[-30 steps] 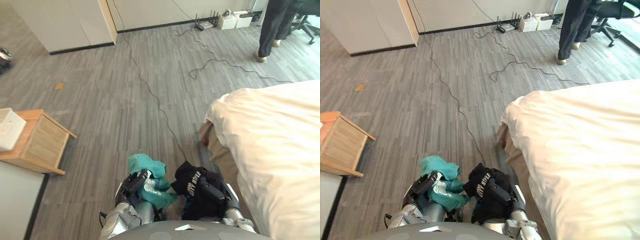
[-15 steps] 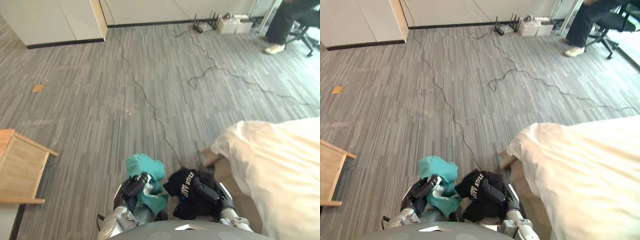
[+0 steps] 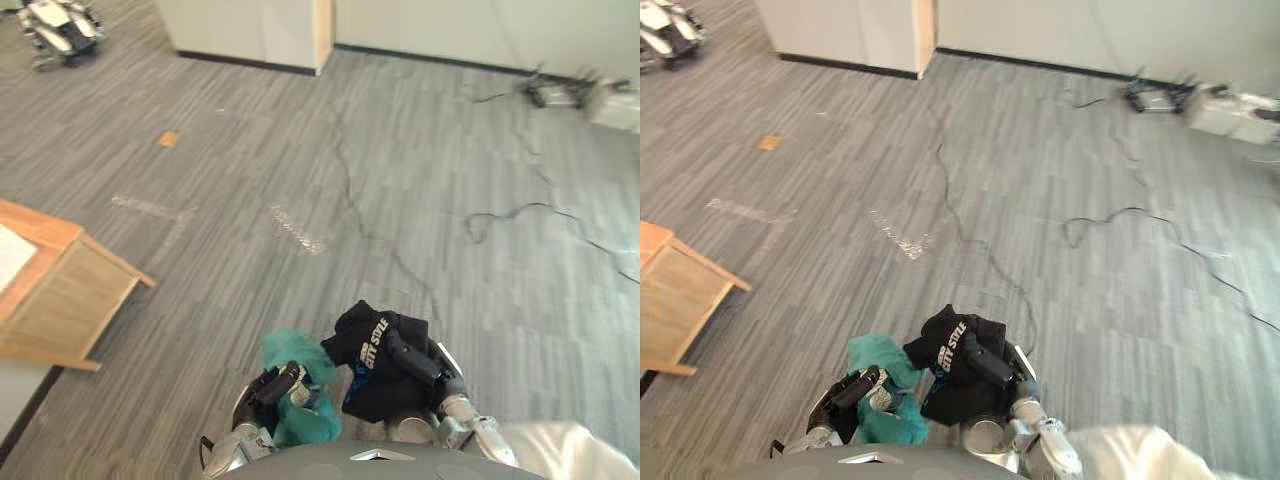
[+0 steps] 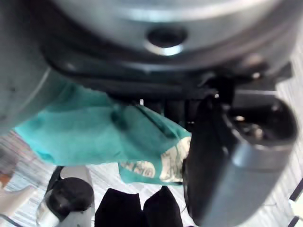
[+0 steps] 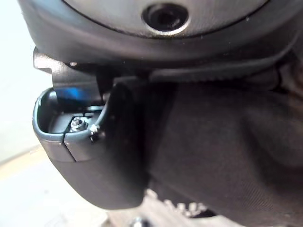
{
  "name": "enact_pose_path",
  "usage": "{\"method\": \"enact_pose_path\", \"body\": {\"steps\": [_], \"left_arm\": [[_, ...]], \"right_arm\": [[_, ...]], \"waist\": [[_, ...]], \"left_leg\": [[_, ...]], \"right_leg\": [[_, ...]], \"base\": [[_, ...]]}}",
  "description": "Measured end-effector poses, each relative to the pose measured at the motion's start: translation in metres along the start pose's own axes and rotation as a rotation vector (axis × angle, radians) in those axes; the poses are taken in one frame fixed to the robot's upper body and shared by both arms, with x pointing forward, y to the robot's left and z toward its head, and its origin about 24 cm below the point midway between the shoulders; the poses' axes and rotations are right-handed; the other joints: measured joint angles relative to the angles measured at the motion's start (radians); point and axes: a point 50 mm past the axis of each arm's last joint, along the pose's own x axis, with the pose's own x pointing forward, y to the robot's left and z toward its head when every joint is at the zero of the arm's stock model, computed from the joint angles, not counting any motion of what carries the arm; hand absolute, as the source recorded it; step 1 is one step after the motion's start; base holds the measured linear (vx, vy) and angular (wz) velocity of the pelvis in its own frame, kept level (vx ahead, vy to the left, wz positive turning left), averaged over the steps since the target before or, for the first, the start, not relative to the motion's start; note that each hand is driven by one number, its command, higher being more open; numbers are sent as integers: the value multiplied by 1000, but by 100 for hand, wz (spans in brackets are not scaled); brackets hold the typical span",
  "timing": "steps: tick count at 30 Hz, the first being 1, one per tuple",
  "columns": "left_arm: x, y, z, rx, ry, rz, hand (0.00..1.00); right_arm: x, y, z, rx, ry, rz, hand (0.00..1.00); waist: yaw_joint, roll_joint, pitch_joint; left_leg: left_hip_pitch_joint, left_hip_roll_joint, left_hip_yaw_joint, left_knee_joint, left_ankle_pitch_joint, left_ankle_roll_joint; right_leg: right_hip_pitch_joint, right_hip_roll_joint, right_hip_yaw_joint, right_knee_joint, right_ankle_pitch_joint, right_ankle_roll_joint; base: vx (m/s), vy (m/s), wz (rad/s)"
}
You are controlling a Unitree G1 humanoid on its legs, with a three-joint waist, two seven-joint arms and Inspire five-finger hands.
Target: Tidy up the quilt and then pick up the clothes from the bed and put them into the laundry hamper
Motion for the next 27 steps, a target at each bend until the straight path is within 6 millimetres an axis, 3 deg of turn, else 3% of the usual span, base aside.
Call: {"method": "enact_pose_path", "body": {"steps": [1,2,4,6,8,10,13,15,16,17,18,19,20,21,22,23,25,26,27], "left_arm": [[2,-4,1,-19,-8,-14,0],[2,-5,2,-23,-15,-22,0],[2,-10,6,-26,-39,-65,0],[2,-14,8,-30,-59,-84,0],[2,-19,10,-36,-71,-102,0],[0,-23,16,-42,-103,-123,0],[-3,-26,17,-53,-126,-136,0],[-3,-29,18,-58,-137,-152,0],[-3,-28,20,-57,-145,-151,0],[-6,-25,24,-35,-154,-155,0],[-6,-25,23,-37,-153,-161,0],[-5,-21,21,-29,-151,-137,0],[-5,-18,20,-19,-154,-127,0],[-5,-12,22,23,-163,-106,0],[-5,-5,19,47,-148,-72,0],[-4,-3,18,52,-139,-57,0],[-5,4,13,90,-106,-17,0],[-6,4,12,113,-99,-16,0],[-6,4,12,161,-90,-19,0]], "right_arm": [[-1,-4,-3,-1,14,-13,0],[-3,-6,-5,-3,26,-19,0],[-8,-13,-10,8,40,-46,0],[-9,-16,-6,7,24,-40,0],[-11,-20,-3,8,10,-49,0],[-20,-23,-11,14,41,-69,0],[-33,-27,-21,-2,98,-75,0],[-31,-26,-20,-25,112,-55,0],[-27,-23,-22,-27,121,-43,0],[-24,-19,-26,-16,129,-42,0],[-21,-20,-23,-25,122,-44,0],[-11,-18,-20,-22,111,-47,0],[-8,-16,-19,-17,104,-48,0],[-3,-8,-19,-8,92,-27,0],[-1,-2,-21,-6,94,-11,0],[-1,0,-23,-4,95,-8,0],[-1,9,-27,31,71,-16,0],[-2,10,-27,43,61,-23,0],[-4,12,-28,77,37,-38,0]], "waist": [[3,9,17],[6,19,20],[29,18,23],[40,11,26],[38,6,31],[39,-16,46],[41,-19,49],[67,-17,46],[93,-52,28],[124,-95,-1],[132,-89,-2],[114,-93,-3],[108,-95,-2],[97,-105,-2],[84,-113,-1],[77,-113,0],[49,-114,-1],[39,-114,-2],[28,-112,-2]], "left_leg": [[-73,45,70,156,114,11],[-102,68,97,230,123,18],[-178,41,130,316,46,6],[-226,-7,168,196,15,0],[-284,-51,209,22,16,16],[-353,-65,343,-167,101,26],[-396,-47,514,-293,179,31],[-426,-28,568,-322,236,95],[-438,-42,585,-292,288,168],[-453,-68,600,-240,254,205],[-447,-76,598,-232,218,249],[-406,-115,581,-262,193,258],[-383,-134,568,-283,184,254],[-319,-176,537,-328,170,243],[-239,-208,489,-375,169,246],[-199,-214,465,-400,167,244],[-81,-220,355,-459,161,234],[-64,-218,324,-465,157,226],[-35,-213,268,-475,147,207]], "right_leg": [[78,9,-31,-52,-17,-12],[128,20,-46,-91,-20,-17],[292,36,-72,-209,-29,-32],[367,39,-76,-272,-31,-34],[432,41,-100,-330,-38,-35],[538,46,-177,-391,-65,-16],[643,71,-264,-440,-107,38],[697,90,-289,-443,-162,77],[698,51,-297,-426,-203,103],[685,-4,-285,-365,-229,144],[650,-23,-274,-260,-244,169],[543,-99,-217,17,-208,206],[478,-132,-175,166,-147,216],[373,-199,-136,425,-62,195],[319,-248,-155,561,-78,141],[298,-255,-159,586,-92,117],[217,-221,-149,498,-134,64],[194,-202,-139,437,-146,69],[156,-155,-114,265,-156,79]], "base": [[486,-343,73],[478,-317,53],[451,-273,17],[405,-204,-2],[323,-114,29],[365,-76,86],[290,-11,91],[393,76,42],[581,146,-10],[537,121,-25],[679,194,-3],[483,157,27],[582,215,63],[583,182,81],[599,168,89],[608,133,106],[564,57,119],[646,-26,134],[655,-51,128]]}}
